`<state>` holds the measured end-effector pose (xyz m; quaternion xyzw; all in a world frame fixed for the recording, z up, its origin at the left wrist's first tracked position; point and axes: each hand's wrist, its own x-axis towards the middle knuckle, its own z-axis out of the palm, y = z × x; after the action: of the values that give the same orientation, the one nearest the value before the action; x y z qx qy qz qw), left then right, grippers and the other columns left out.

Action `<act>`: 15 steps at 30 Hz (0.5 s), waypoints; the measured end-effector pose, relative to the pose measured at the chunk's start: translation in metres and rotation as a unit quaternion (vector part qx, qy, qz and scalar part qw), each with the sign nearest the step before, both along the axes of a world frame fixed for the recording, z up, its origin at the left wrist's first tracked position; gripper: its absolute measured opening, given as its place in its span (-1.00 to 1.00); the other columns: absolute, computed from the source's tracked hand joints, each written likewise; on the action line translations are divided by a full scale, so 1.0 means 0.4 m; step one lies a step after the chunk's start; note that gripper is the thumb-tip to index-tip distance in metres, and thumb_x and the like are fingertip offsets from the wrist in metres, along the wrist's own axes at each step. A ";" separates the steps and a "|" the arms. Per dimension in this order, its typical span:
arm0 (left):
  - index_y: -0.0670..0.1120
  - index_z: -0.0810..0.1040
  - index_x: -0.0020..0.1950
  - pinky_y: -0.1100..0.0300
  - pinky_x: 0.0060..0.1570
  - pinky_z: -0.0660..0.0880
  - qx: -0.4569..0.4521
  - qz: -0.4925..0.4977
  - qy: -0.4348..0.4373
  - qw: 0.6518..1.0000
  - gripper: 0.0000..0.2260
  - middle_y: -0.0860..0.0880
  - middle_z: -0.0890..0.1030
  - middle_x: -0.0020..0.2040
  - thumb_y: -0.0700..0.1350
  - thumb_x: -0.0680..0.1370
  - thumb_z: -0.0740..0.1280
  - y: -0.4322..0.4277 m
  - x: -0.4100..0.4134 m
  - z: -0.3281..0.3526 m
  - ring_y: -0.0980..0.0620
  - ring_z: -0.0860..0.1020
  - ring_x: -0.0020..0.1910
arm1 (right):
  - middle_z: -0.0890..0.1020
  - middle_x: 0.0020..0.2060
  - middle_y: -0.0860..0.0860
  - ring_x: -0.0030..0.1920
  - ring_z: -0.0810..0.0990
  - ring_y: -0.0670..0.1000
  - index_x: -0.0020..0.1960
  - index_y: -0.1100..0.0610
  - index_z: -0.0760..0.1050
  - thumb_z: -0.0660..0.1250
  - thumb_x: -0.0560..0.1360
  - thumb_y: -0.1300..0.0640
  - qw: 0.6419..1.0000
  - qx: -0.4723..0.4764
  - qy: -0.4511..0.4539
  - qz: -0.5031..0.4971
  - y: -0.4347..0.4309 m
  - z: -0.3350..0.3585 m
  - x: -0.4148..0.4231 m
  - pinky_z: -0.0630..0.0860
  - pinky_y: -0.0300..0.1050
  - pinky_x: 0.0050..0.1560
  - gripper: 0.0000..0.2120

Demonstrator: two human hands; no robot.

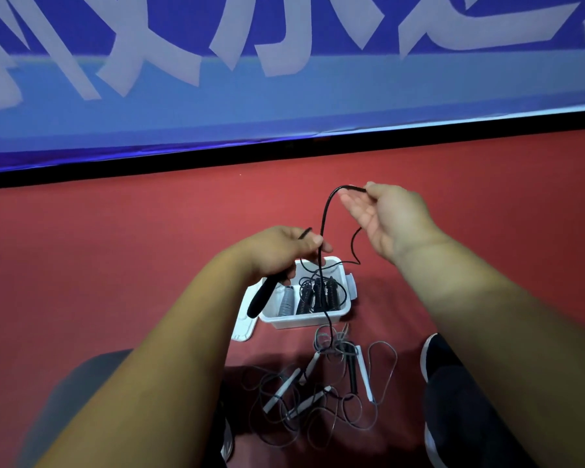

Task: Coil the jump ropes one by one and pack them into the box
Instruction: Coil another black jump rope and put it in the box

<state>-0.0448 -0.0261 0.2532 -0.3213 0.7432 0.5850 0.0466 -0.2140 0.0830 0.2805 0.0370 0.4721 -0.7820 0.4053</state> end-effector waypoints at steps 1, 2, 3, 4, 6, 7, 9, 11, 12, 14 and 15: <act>-0.01 0.71 0.18 0.16 -0.32 0.48 -0.004 -0.002 -0.012 1.000 -0.75 -0.05 0.74 0.11 0.04 0.73 0.26 0.002 0.000 -0.003 0.08 0.42 -0.42 | 0.68 -0.03 0.38 -0.10 0.79 0.22 0.18 0.36 0.44 0.18 0.70 0.41 1.000 -0.002 -0.010 -0.003 0.002 -0.001 -0.003 0.72 -0.05 -0.18 -0.89; -0.03 0.71 0.16 0.17 -0.32 0.46 -0.006 -0.002 -0.016 1.000 -0.75 -0.07 0.74 0.08 0.02 0.72 0.27 0.003 -0.002 -0.005 0.09 0.42 -0.43 | 0.68 0.00 0.39 -0.07 0.79 0.23 0.16 0.36 0.44 0.18 0.70 0.41 1.000 -0.004 -0.017 -0.003 0.003 -0.003 -0.006 0.72 -0.03 -0.16 -0.90; -0.06 0.72 0.14 0.17 -0.33 0.43 -0.007 -0.001 -0.014 1.000 -0.75 -0.07 0.74 0.04 0.00 0.72 0.27 0.004 -0.004 -0.005 0.09 0.40 -0.43 | 0.67 0.02 0.39 -0.06 0.79 0.24 0.14 0.35 0.44 0.17 0.70 0.41 1.000 -0.005 -0.021 -0.002 0.004 -0.004 -0.006 0.73 -0.02 -0.14 -0.91; -0.08 0.72 0.13 0.17 -0.34 0.40 -0.005 0.001 -0.008 1.000 -0.75 -0.08 0.72 0.00 0.00 0.72 0.28 0.005 -0.006 -0.003 0.09 0.39 -0.43 | 0.65 0.03 0.40 -0.06 0.79 0.24 0.12 0.35 0.44 0.17 0.70 0.41 1.000 -0.006 -0.024 -0.001 0.005 -0.005 -0.007 0.73 -0.01 -0.13 -0.91; -0.10 0.71 0.11 0.16 -0.34 0.37 0.007 0.009 0.005 1.000 -0.74 -0.08 0.71 -0.03 -0.01 0.71 0.28 0.005 -0.013 0.004 0.08 0.36 -0.43 | 0.65 0.04 0.40 -0.07 0.79 0.24 0.11 0.35 0.43 0.15 0.70 0.41 1.000 0.002 -0.026 0.004 0.007 -0.008 -0.009 0.73 -0.02 -0.14 -0.91; -0.11 0.71 0.11 0.16 -0.34 0.36 0.014 0.017 0.013 1.000 -0.74 -0.10 0.71 -0.02 -0.01 0.71 0.28 0.005 -0.016 0.008 0.08 0.36 -0.44 | 0.66 0.03 0.39 -0.09 0.79 0.23 0.11 0.34 0.43 0.15 0.71 0.39 1.000 0.014 -0.023 0.011 0.009 -0.010 -0.009 0.73 -0.03 -0.16 -0.91; -0.14 0.70 0.13 0.17 -0.34 0.36 0.031 0.038 0.029 0.998 -0.74 -0.13 0.70 -0.02 -0.02 0.71 0.29 0.004 -0.022 0.016 0.08 0.36 -0.45 | 0.68 0.01 0.33 -0.15 0.79 0.17 0.12 0.30 0.44 0.16 0.73 0.34 0.998 0.046 -0.016 0.035 0.013 -0.018 -0.011 0.72 -0.06 -0.22 -0.90; -0.18 0.70 0.13 0.19 -0.36 0.35 0.059 0.060 0.047 0.995 -0.74 -0.20 0.70 -0.01 -0.03 0.71 0.30 0.004 -0.027 0.024 0.09 0.33 -0.45 | 0.71 -0.03 0.22 -0.20 0.77 0.09 0.14 0.21 0.47 0.18 0.75 0.26 0.994 0.089 -0.002 0.066 0.017 -0.030 -0.012 0.70 -0.08 -0.28 -0.90; -0.18 0.69 0.13 0.20 -0.38 0.33 0.076 0.069 0.058 0.993 -0.75 -0.22 0.70 -0.01 -0.04 0.71 0.31 0.006 -0.028 0.028 0.09 0.32 -0.45 | 0.72 -0.06 0.16 -0.19 0.76 0.06 0.14 0.18 0.48 0.19 0.75 0.22 0.990 0.114 0.008 0.084 0.018 -0.038 -0.012 0.69 -0.09 -0.31 -0.91; -0.18 0.69 0.12 0.22 -0.41 0.31 0.109 0.086 0.077 0.987 -0.76 -0.15 0.70 -0.08 -0.05 0.70 0.31 0.010 -0.030 0.037 0.10 0.29 -0.46 | 0.72 -0.09 0.07 -0.17 0.71 0.01 0.12 0.12 0.49 0.22 0.75 0.15 0.979 0.165 0.030 0.119 0.020 -0.049 -0.010 0.65 -0.10 -0.34 -0.90; -0.18 0.69 0.11 0.22 -0.42 0.30 0.123 0.092 0.085 0.984 -0.77 -0.11 0.70 -0.11 -0.06 0.70 0.31 0.012 -0.030 0.042 0.10 0.27 -0.46 | 0.71 -0.10 0.03 -0.17 0.69 0.00 0.11 0.10 0.49 0.22 0.75 0.12 0.973 0.183 0.039 0.134 0.022 -0.053 -0.008 0.63 -0.10 -0.34 -0.89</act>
<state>-0.0569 -0.0212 0.2701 -0.3294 0.6342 0.6987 -0.0320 -0.2173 0.0918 0.2594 0.0163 0.6233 -0.6217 0.4741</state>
